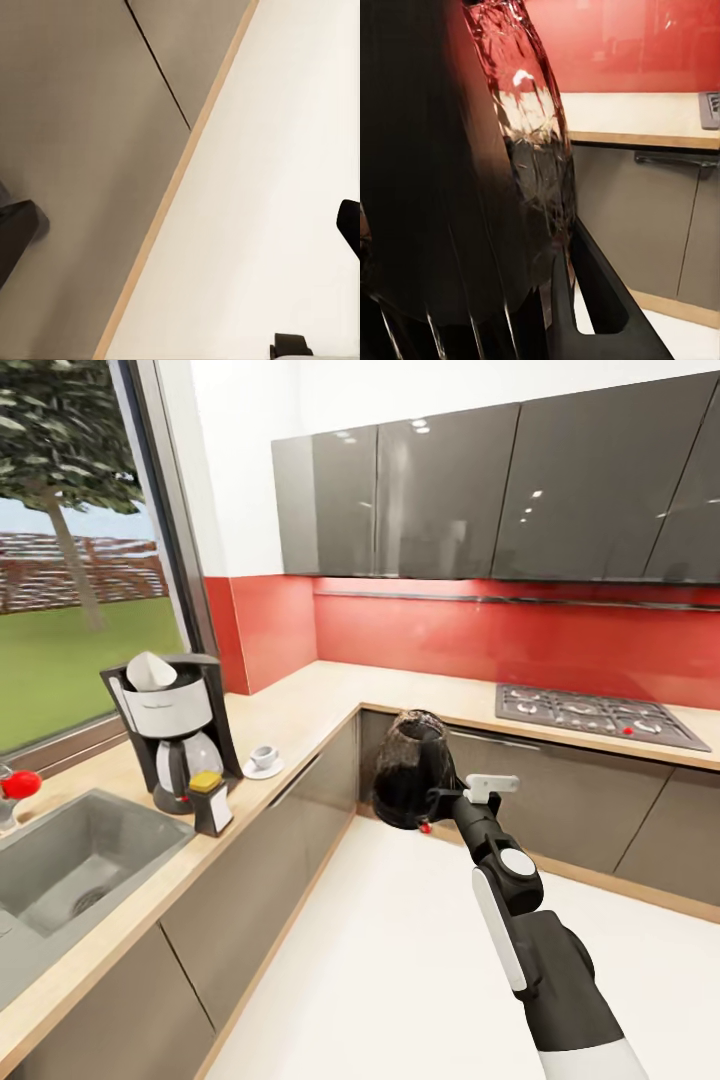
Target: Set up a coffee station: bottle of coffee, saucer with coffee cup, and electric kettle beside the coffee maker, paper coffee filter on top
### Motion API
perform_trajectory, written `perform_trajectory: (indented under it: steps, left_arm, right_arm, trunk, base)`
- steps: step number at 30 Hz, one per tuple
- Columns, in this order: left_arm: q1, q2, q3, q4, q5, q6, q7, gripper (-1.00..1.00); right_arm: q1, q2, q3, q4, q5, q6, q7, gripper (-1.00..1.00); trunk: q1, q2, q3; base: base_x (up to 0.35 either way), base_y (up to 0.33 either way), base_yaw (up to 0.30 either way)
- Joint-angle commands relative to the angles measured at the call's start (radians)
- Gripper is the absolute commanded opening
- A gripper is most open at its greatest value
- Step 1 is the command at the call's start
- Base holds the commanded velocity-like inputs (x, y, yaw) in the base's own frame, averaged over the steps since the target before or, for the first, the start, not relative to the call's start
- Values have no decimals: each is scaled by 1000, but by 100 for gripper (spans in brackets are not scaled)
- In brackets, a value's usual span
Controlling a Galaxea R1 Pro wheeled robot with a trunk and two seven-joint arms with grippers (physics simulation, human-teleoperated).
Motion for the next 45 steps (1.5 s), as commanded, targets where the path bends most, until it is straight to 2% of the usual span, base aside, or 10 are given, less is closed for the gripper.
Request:
perform_trajectory:
  steps: [1,45]
  left_arm:
    - [-1,1,-6,0,-3,-2,9,100]
    - [-2,1,-6,1,-4,-2,9,100]
  right_arm:
    - [-1,0,2,-2,-7,4,-9,-100]
    - [-1,-2,2,-2,-7,3,-9,-100]
  trunk:
    - [1,-2,-2]
    - [1,-2,-2]
  base:
    - [298,-155,0]
    - [292,-168,0]
